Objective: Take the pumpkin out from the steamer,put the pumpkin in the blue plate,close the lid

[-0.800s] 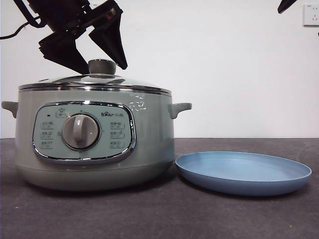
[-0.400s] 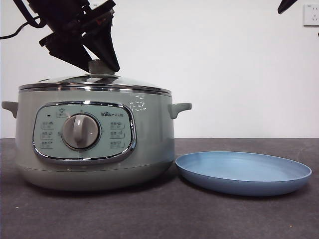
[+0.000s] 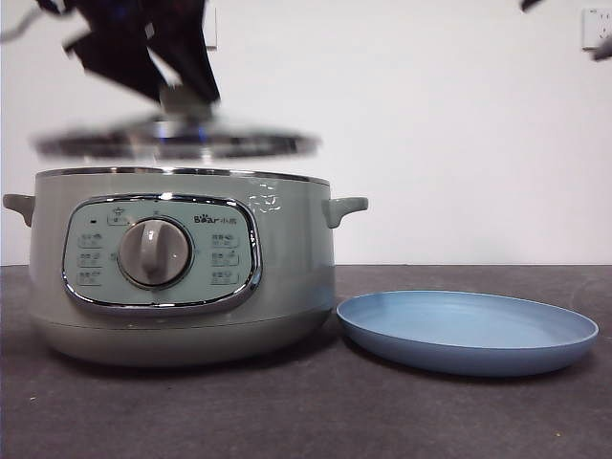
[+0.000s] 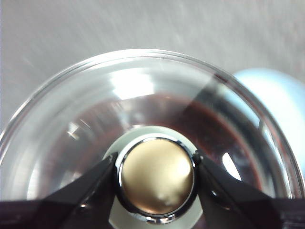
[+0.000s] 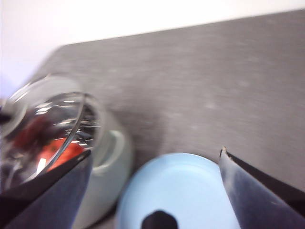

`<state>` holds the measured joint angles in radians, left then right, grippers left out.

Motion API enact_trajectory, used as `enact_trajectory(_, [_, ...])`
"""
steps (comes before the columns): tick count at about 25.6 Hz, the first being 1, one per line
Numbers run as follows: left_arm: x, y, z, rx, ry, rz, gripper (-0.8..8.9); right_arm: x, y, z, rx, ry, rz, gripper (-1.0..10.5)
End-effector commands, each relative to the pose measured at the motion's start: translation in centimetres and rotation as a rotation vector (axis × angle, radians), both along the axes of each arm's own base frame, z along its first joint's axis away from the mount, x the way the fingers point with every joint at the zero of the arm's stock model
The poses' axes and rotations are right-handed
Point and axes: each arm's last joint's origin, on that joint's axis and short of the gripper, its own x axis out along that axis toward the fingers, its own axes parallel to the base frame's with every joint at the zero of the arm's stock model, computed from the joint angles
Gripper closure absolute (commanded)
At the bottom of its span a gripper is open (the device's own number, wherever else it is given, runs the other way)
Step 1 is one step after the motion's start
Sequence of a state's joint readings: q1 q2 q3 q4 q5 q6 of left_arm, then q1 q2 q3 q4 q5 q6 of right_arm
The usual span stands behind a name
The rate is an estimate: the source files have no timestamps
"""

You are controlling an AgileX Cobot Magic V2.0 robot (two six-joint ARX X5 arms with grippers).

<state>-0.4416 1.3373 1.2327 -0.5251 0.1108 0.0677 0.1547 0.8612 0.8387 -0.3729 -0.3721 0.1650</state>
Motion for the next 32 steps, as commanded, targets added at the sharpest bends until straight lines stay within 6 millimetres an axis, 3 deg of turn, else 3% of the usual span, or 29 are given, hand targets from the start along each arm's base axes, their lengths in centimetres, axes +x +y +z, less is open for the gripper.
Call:
enact_trajectory(1, [-1.9,1.0,4.3,-0.046,-0.177,0.038,8.22,0.6,1.2,0.6,0.01,-0.007,0.074,5.0])
enact_trajectory(5, [-4.8,2.7,6.8,-0.044,-0.288,0.128,8.22,2.2,4.0,1.3,-0.006,0.015,0.189,5.0])
enact_trajectory(10, [-8.9,5.1,9.1,-0.033,-0.401,0.262,8.22,4.6,8.8,2.1,-0.065,0.053,0.356,4.5])
enact_trajectory(15, [-12.6,7.2,10.4,-0.025,-0.473,0.374,8.22,6.8,14.3,2.5,-0.152,0.126,0.505,4.0])
enact_trajectory(22, [-16.3,9.4,11.2,0.003,-0.556,0.511,8.22,9.2,22.3,2.3,-0.441,0.229,0.52,4.0])
enact_trajectory(26, [-17.3,10.0,11.2,0.016,-0.559,0.538,8.22,10.6,26.8,-0.1,-0.571,0.228,0.507,4.0])
enact_trajectory(32, [-17.3,10.0,10.9,0.035,-0.536,0.534,8.22,12.2,29.7,-5.7,-0.635,0.28,0.549,4.0])
